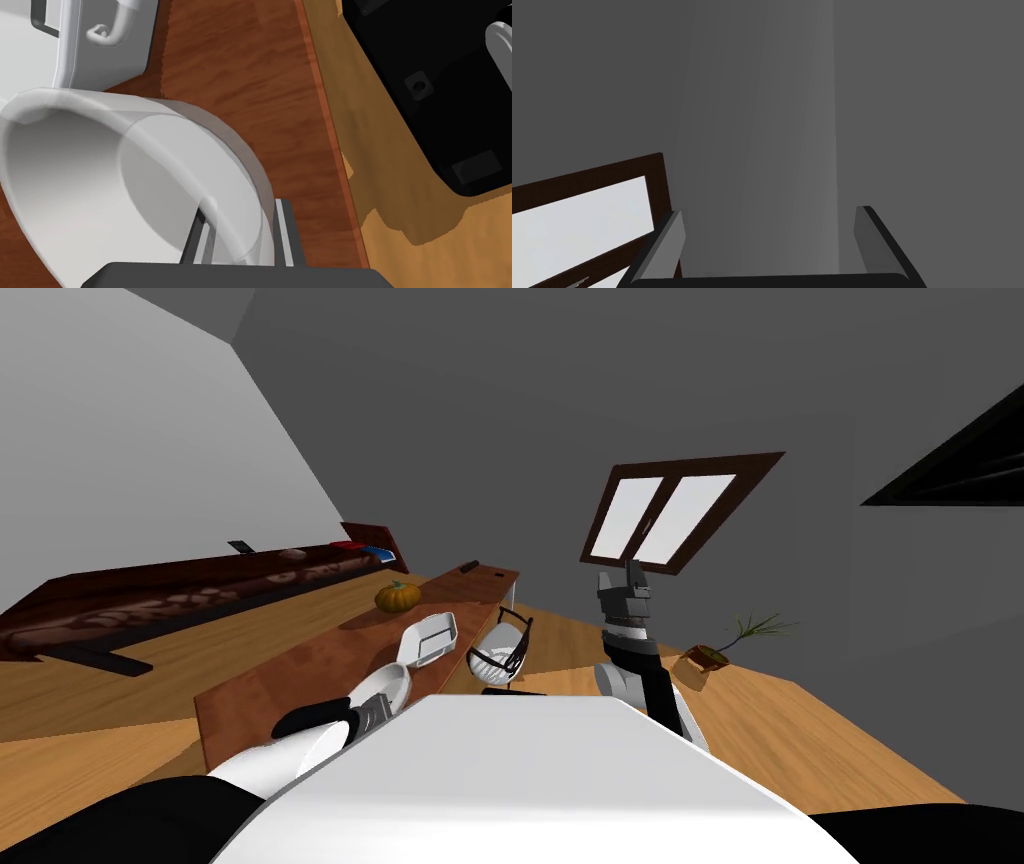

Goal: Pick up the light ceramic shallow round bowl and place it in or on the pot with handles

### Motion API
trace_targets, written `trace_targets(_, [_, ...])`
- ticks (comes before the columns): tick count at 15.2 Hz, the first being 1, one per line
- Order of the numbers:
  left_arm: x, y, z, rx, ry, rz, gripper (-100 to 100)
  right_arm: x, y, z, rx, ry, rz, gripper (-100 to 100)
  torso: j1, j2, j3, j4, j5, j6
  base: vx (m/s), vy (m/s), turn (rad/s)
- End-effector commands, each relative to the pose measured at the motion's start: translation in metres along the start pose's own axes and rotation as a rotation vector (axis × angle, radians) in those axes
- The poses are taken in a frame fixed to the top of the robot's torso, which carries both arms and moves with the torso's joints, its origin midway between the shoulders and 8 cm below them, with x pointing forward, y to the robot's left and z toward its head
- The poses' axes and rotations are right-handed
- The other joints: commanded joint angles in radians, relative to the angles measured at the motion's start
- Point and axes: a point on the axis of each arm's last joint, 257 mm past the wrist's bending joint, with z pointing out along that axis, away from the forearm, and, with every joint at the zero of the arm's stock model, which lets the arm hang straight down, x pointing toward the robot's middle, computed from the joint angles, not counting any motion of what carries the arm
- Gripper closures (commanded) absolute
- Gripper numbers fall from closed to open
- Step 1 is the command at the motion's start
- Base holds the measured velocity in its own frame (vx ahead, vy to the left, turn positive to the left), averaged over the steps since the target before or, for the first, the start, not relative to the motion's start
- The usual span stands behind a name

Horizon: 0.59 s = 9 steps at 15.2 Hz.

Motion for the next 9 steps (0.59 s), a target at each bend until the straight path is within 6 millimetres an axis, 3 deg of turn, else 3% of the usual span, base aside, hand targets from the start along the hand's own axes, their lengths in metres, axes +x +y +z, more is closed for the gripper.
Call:
trace_targets(1, [0.012,-0.012,-0.008,0.023,0.022,0.02,100,0.0,0.0,0.0,0.0,0.0,0.0,0,0.0,0.0,0.0,0.0,0.0,0.0,0.012,-0.002,-0.122])
trace_targets(9, [0.018,-0.032,-0.046,0.002,0.01,0.121,100,0.0,0.0,0.0,0.0,0.0,0.0,0,-0.005,-0.04,-0.016,0.009,-0.016,0.035,0.021,0.019,-0.145])
